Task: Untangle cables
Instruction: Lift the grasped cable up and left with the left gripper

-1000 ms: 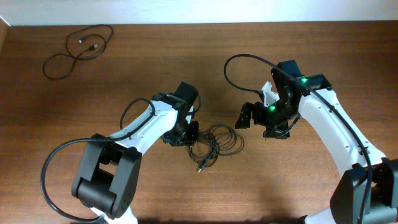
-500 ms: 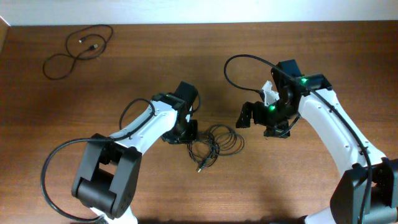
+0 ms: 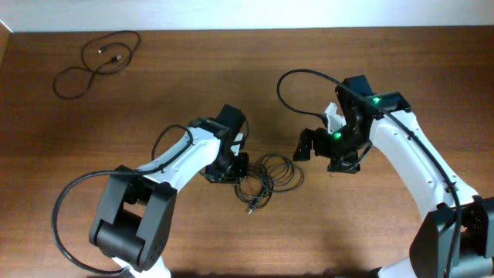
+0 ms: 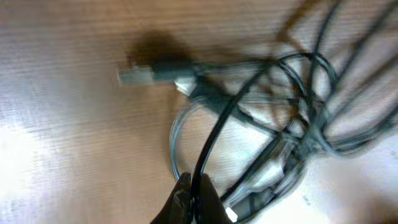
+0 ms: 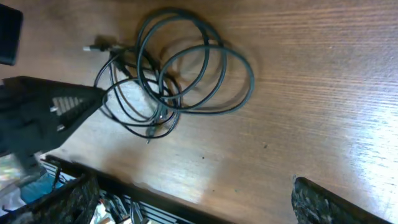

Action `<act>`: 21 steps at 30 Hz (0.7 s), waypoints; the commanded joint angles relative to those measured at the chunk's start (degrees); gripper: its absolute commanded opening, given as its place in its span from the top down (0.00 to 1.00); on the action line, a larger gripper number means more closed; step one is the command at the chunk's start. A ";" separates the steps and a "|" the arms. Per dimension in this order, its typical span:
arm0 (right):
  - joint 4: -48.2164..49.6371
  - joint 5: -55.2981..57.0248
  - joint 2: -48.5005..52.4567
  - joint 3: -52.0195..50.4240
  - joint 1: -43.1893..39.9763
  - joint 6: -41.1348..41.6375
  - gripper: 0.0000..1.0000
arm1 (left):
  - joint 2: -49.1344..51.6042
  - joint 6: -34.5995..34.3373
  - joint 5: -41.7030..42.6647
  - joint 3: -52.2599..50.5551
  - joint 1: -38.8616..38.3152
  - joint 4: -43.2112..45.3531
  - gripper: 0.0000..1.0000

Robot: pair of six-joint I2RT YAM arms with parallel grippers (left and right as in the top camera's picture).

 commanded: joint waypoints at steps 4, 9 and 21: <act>1.01 0.57 -0.13 -0.57 6.38 1.68 0.01 | -7.52 2.91 7.91 17.09 -1.31 -7.21 1.00; 4.04 -4.26 -0.13 -0.57 6.58 8.02 0.02 | -13.73 2.71 8.63 22.45 -1.44 -9.31 1.00; 12.28 -1.66 -0.11 -0.57 3.72 15.96 0.02 | -26.99 -6.36 24.65 22.45 -0.59 1.14 1.00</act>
